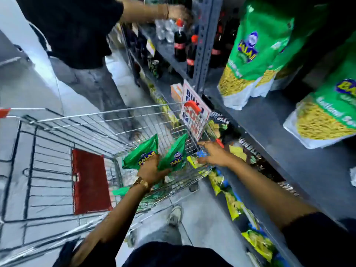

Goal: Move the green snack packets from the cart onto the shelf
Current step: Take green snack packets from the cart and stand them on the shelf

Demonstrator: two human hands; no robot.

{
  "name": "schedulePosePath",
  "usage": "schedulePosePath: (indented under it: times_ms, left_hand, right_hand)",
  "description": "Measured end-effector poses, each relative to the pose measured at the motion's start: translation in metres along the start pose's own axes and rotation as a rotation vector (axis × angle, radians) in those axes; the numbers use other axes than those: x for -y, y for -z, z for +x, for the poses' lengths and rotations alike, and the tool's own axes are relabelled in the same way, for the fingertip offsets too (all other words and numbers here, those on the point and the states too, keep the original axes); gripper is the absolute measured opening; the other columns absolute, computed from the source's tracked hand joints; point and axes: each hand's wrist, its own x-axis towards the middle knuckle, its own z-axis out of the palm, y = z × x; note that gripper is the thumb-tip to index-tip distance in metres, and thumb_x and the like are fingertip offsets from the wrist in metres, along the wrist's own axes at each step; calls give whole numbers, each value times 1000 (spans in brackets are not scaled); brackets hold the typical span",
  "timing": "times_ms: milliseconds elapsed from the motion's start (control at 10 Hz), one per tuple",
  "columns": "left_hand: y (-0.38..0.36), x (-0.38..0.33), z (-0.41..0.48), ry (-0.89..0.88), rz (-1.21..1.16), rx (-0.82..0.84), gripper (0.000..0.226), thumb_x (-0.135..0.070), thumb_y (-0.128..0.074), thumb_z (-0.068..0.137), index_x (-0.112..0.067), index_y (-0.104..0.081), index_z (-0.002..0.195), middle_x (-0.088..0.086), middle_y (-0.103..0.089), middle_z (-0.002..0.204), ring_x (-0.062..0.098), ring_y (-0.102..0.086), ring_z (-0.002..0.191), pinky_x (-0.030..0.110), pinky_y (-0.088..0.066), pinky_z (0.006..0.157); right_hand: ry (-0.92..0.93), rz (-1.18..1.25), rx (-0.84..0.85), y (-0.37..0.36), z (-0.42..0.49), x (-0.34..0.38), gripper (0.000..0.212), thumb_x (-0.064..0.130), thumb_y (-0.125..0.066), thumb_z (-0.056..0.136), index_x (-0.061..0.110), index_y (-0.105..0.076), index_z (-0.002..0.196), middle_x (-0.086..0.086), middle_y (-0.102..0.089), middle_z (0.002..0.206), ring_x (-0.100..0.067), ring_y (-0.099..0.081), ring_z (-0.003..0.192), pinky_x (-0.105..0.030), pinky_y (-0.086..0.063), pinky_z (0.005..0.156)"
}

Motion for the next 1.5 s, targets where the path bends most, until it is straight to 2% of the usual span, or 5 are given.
schedulePosePath:
  times_ms: [300, 500, 700, 1000, 1500]
  left_hand:
    - [-31, 59, 74, 68, -175, 480, 102, -82, -69, 46, -15, -57, 121, 5, -66, 121, 16, -62, 101, 39, -53, 96]
    - [-26, 100, 91, 418, -666, 480, 17, -25, -48, 98, -23, -61, 109, 10, -66, 99, 19, -64, 83, 30, -61, 70]
    - [-52, 83, 116, 272, -354, 601, 79, -7, -65, 87, -10, -18, 151, 20, -53, 137, 38, -57, 121, 36, -53, 95]
    - [-64, 61, 120, 318, -448, 400, 31, -11, -49, 97, -2, -51, 127, 14, -64, 115, 6, -62, 95, 20, -49, 91]
    - [20, -21, 88, -41, -568, -192, 39, -36, -52, 95, -11, -51, 64, -1, -45, 62, 14, -40, 56, 27, -27, 52]
  right_hand:
    - [-232, 2, 227, -47, 110, -19, 70, 15, -73, 78, -5, -43, 138, -26, -49, 142, -37, -51, 128, -40, -45, 104]
    - [-283, 101, 244, -65, 164, -48, 85, 11, -81, 70, 1, -38, 142, -19, -48, 144, -34, -50, 130, -39, -47, 102]
    - [-323, 182, 252, -56, 169, -28, 70, -6, -71, 75, -4, -41, 138, -23, -48, 142, -38, -46, 132, -34, -40, 103]
    - [-424, 458, 212, -68, 168, -24, 63, -4, -77, 71, -4, -47, 127, -6, -60, 121, -20, -54, 116, -25, -40, 100]
    - [-243, 906, -621, -9, 60, 6, 43, 13, -88, 59, -13, -54, 55, -14, -63, 57, -2, -52, 49, -22, -46, 54]
